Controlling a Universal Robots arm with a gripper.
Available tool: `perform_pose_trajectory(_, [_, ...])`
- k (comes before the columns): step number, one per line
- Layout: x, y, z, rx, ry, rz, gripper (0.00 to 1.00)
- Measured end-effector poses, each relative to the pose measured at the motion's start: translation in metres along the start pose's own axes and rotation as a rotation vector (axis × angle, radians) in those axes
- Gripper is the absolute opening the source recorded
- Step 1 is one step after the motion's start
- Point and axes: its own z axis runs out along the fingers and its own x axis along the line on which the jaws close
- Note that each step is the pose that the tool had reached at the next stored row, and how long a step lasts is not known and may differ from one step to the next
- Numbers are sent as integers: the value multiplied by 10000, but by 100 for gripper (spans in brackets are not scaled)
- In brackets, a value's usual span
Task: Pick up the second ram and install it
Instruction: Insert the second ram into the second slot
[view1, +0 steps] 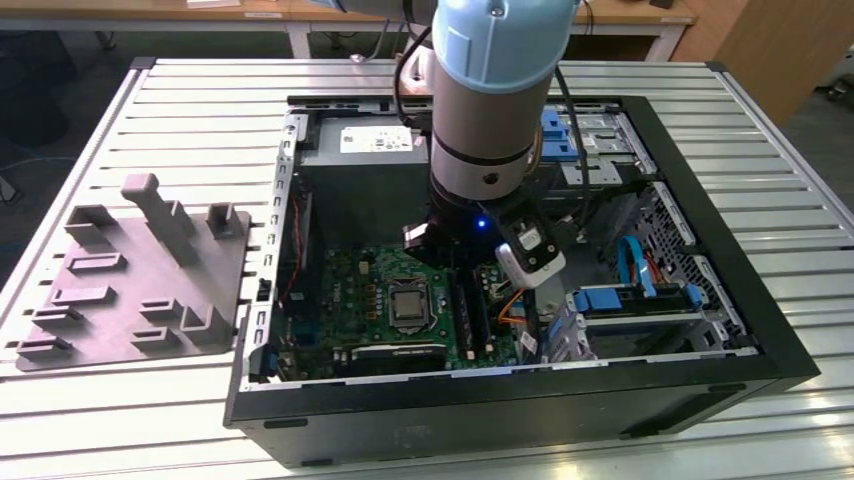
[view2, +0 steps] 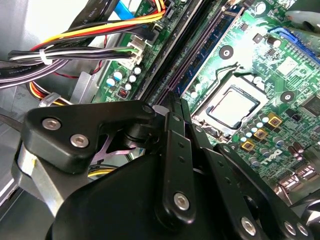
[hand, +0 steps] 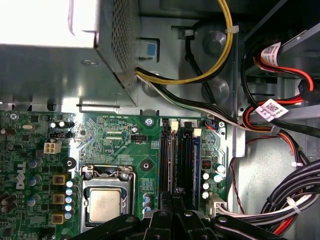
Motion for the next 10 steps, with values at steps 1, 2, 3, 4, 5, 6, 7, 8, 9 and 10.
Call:
perform_pose_trajectory(1, [0,0,0,1,0,8,11])
perform_pose_trajectory(2, [0,0,1,1,-1,23,11])
perform_pose_trajectory(3, [0,0,1,2,-2,41,11])
perform_pose_trajectory(4, [0,0,1,2,-3,63,11])
perform_pose_trajectory(5, [0,0,2,3,-4,83,11])
perform_pose_trajectory(6, [0,0,2,3,-5,88,11])
perform_pose_trajectory(7, [0,0,2,3,-5,90,11])
perform_pose_trajectory(8, [0,0,2,3,-5,91,11])
perform_pose_trajectory(9, [0,0,2,1,-5,92,11])
perform_pose_trajectory(10, [0,0,2,-8,-5,93,11])
